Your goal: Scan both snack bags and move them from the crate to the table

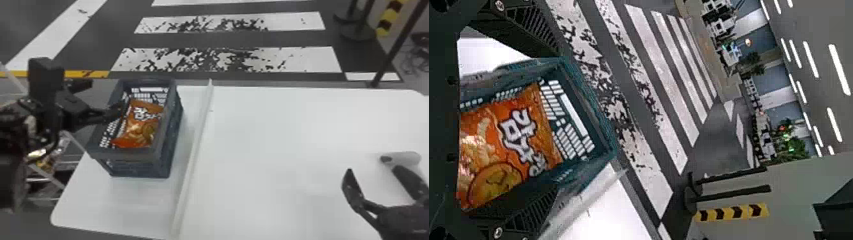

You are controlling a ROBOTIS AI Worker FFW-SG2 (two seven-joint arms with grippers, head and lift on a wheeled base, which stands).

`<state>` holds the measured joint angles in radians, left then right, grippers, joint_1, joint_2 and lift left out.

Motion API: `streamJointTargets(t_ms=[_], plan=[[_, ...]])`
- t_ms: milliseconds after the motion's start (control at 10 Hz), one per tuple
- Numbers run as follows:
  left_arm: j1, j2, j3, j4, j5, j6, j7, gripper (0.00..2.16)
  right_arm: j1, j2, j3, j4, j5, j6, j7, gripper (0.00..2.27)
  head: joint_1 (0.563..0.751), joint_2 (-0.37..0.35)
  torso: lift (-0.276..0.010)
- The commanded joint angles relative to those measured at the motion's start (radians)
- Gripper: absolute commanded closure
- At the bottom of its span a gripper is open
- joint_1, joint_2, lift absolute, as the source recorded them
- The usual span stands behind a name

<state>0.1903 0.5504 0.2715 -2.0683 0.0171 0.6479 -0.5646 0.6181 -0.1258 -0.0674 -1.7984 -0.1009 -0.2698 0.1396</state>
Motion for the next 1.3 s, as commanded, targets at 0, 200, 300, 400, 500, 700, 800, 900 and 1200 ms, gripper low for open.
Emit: streamJointTargets(t_ms=[0, 200, 300, 400, 500, 700, 800, 900, 1200], plan=[[-0.101, 0.065, -0.058, 0.135, -0.019, -0.029, -0.041, 0.08, 0.014, 0.002, -0.011, -0.010, 0.003, 0.015, 0.000, 0.05, 0.695, 0.158, -0.088], [-0.256, 0.066, -0.213, 0.272, -0.131, -0.063, -0.146, 0.07, 0.018, 0.006, -0.012, -0.010, 0.004, 0.021, 0.000, 0.05, 0.695, 0.162, -0.088], [-0.331, 0.063, -0.296, 0.347, -0.177, -0.081, -0.187, 0.07, 0.022, 0.006, -0.012, -0.012, 0.004, 0.018, 0.000, 0.05, 0.695, 0.144, -0.088], [-0.379, 0.057, -0.359, 0.401, -0.238, -0.081, -0.224, 0.07, 0.020, 0.008, -0.011, -0.012, 0.004, 0.021, 0.000, 0.05, 0.695, 0.123, -0.088], [-0.379, 0.051, -0.360, 0.422, -0.273, -0.084, -0.250, 0.07, 0.003, 0.006, -0.002, -0.012, 0.010, 0.042, 0.000, 0.05, 0.695, 0.106, -0.088], [-0.379, 0.045, -0.362, 0.464, -0.342, -0.084, -0.285, 0.07, -0.011, 0.002, 0.005, -0.010, 0.013, 0.064, 0.000, 0.05, 0.695, 0.114, -0.088], [-0.390, 0.037, -0.368, 0.502, -0.371, -0.093, -0.290, 0.07, -0.014, 0.000, 0.005, -0.009, 0.013, 0.073, 0.000, 0.05, 0.695, 0.127, -0.088], [-0.427, 0.033, -0.416, 0.551, -0.387, -0.109, -0.305, 0.07, -0.015, 0.000, 0.005, -0.007, 0.013, 0.073, 0.000, 0.05, 0.695, 0.137, -0.088], [-0.488, -0.040, -0.492, 0.672, -0.468, -0.136, -0.305, 0.07, -0.014, -0.001, 0.003, -0.004, 0.013, 0.070, 0.000, 0.05, 0.695, 0.122, -0.088]])
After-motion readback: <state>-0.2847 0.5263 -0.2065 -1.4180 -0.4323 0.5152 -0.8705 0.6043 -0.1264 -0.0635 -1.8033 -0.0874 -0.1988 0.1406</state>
